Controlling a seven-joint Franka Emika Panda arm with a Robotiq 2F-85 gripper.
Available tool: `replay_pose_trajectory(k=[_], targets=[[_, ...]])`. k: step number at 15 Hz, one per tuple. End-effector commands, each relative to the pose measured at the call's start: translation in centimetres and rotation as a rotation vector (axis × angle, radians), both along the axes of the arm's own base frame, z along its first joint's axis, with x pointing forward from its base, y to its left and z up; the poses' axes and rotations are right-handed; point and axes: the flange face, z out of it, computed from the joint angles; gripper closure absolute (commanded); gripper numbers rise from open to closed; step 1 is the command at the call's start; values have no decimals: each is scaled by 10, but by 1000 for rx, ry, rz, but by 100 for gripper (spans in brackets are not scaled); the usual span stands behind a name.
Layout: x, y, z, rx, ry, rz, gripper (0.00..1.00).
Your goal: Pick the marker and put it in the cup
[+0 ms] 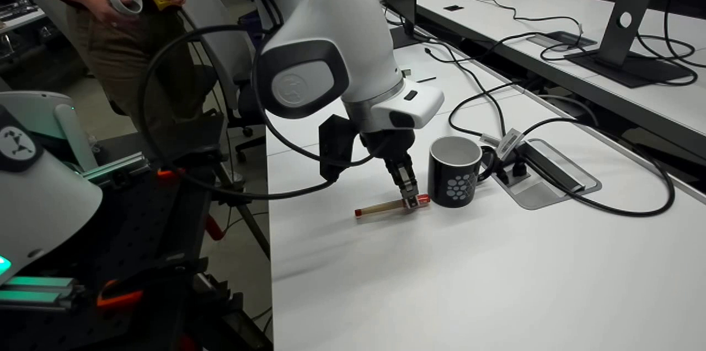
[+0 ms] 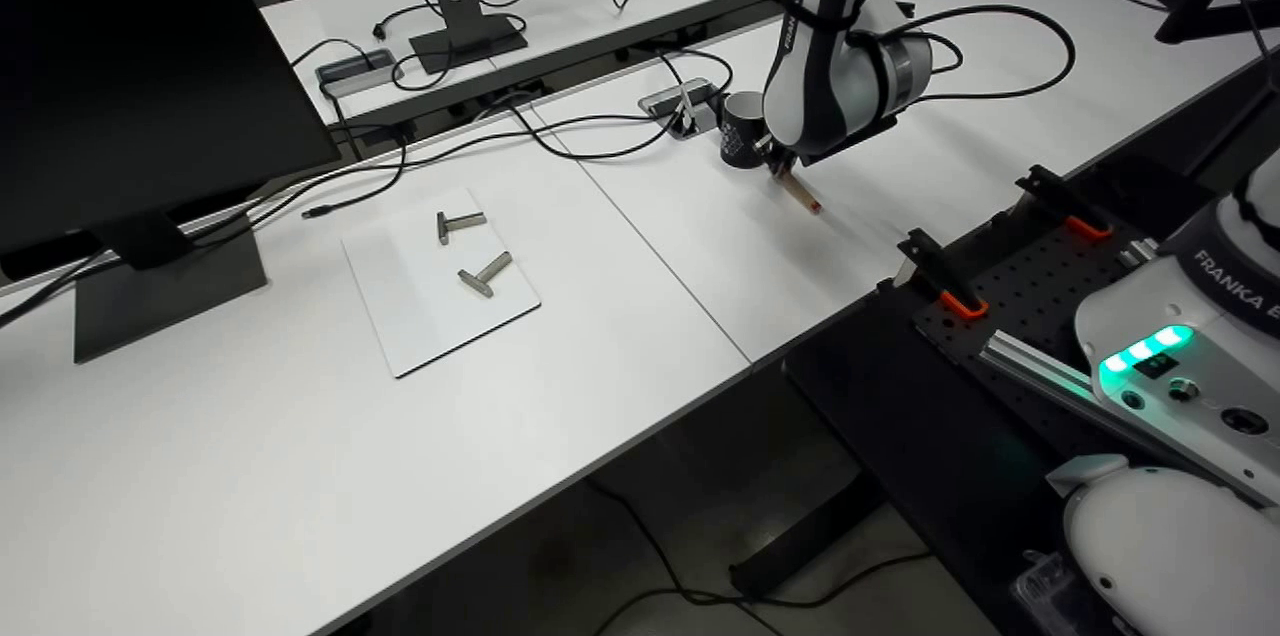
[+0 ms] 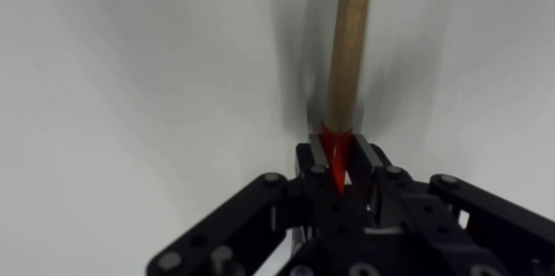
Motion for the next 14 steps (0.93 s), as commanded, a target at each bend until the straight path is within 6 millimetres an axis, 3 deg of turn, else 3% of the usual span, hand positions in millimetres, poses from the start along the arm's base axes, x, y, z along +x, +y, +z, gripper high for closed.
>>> replay_pose_trajectory(k=[1,6,14], targets=[[-5,-6,16,-33,-55,-20,93],[-11,-11,29,-84,-107,-39,93],[1,9,79,-167,-216,-63,93]])
